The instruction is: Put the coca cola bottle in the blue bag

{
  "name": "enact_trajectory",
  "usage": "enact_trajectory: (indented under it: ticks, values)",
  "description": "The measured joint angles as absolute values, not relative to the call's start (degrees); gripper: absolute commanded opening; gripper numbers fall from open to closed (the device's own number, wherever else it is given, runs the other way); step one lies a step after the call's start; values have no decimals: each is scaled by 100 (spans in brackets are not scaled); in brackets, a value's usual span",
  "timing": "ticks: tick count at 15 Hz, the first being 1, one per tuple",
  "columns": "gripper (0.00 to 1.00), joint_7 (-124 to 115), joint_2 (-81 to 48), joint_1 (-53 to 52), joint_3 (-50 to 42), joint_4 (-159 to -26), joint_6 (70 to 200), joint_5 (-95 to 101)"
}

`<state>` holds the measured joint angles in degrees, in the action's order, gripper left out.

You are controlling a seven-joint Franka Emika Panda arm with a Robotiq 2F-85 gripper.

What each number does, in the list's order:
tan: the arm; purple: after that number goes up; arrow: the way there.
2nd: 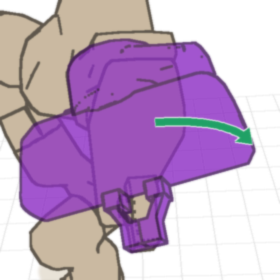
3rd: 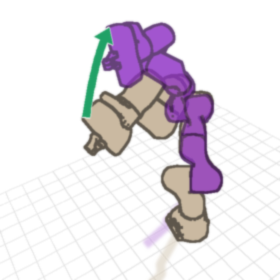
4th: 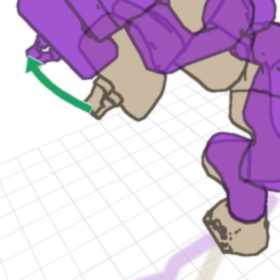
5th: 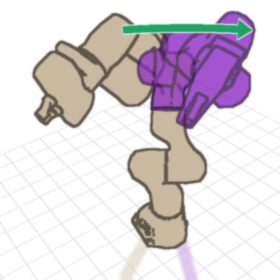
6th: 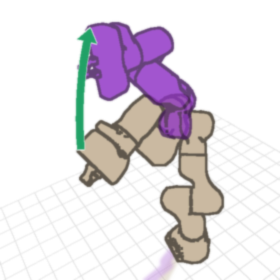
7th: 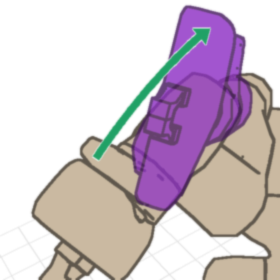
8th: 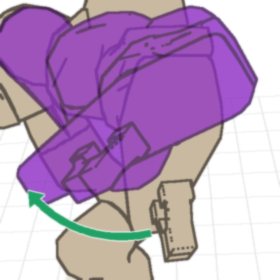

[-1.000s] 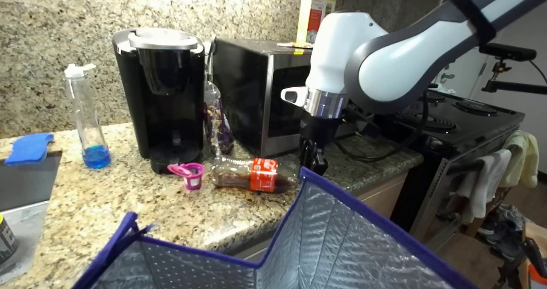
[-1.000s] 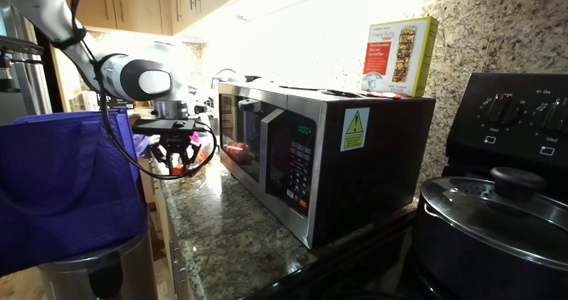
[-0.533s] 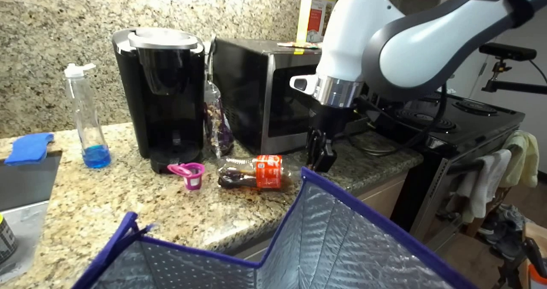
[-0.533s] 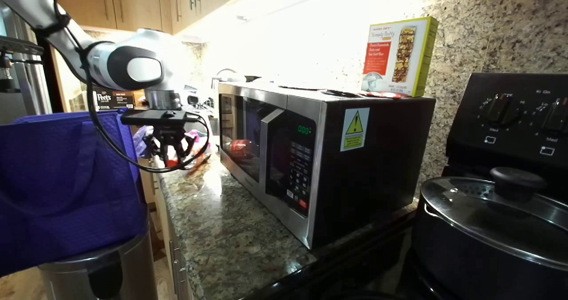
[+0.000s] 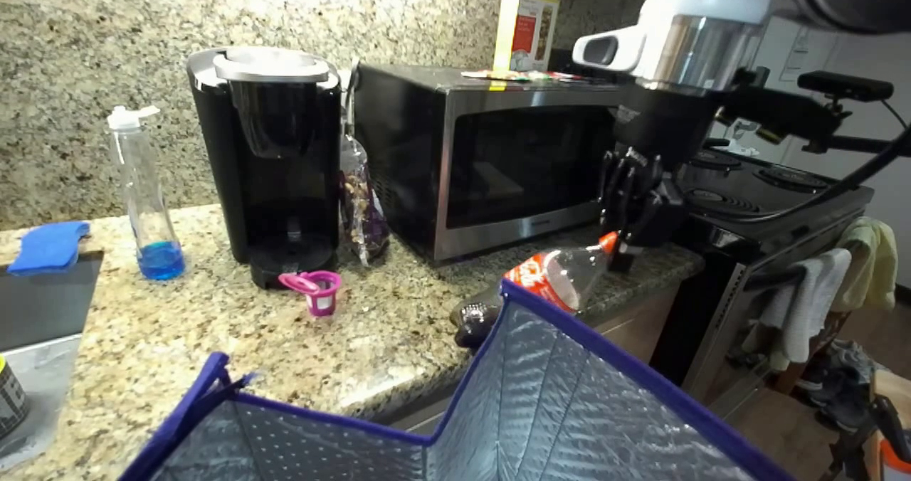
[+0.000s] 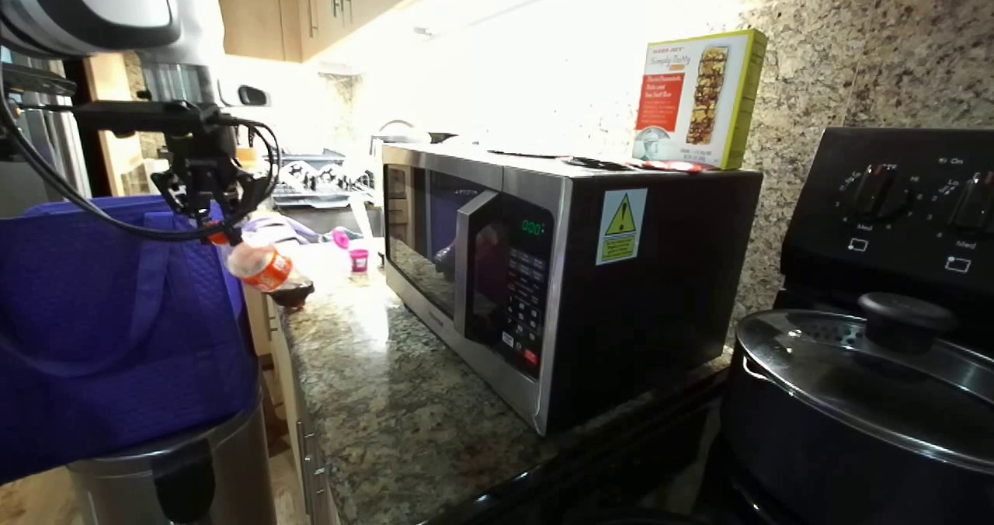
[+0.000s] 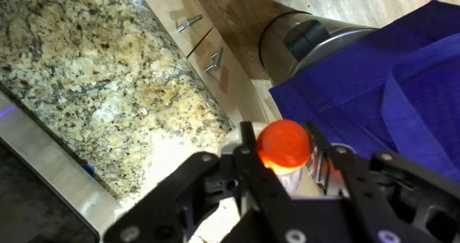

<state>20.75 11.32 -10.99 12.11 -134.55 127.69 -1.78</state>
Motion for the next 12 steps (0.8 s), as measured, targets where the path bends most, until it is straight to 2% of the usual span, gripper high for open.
enact_trajectory:
  ticks: [2, 3, 8, 12]
  values:
    - [37, 1968, 1452, -1155, 1247, -13605, 12701, -178]
    - [15, 1967, 1501, -1154, 1246, -13650, 12701, -178]
    - [15, 1967, 1481, -1216, 1207, -13620, 12685, -96]
    - [15, 1758, 1492, -1369, 1420, -13111, 12160, 494]
